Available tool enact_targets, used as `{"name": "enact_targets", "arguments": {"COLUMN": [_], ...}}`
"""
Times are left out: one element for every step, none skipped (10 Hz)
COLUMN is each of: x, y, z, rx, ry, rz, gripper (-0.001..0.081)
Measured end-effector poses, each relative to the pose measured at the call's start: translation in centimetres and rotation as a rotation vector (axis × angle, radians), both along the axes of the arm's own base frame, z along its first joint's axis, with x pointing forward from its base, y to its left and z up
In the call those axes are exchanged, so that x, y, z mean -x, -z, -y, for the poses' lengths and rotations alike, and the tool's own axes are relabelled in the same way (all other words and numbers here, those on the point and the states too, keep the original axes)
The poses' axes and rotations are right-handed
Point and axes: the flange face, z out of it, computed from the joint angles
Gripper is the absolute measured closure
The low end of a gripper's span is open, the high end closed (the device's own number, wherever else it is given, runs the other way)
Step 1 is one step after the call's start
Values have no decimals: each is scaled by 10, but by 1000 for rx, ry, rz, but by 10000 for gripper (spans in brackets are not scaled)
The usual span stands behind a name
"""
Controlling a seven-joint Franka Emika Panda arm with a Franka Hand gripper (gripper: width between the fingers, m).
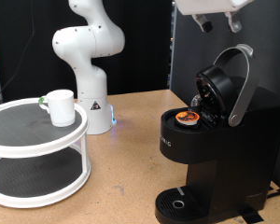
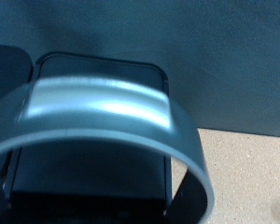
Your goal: Make a cup of coffee with the keurig machine
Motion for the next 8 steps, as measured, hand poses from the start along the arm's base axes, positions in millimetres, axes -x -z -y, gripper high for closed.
{"name": "enact_targets", "arguments": {"x": [1,3,4,5,6,7,8,7], "y": [0,0,0,1,2,2,4,7], "z": [-9,-19,-28,-37,-44,-52,-58,-64], "rx": [1,2,6,9,10,11,16,24], "ry": [0,0,0,-2,-3,1,6,13], "rz": [1,1,0,3,7,8,8,4], "gripper": [3,96,96,279,415,415,619,619]}}
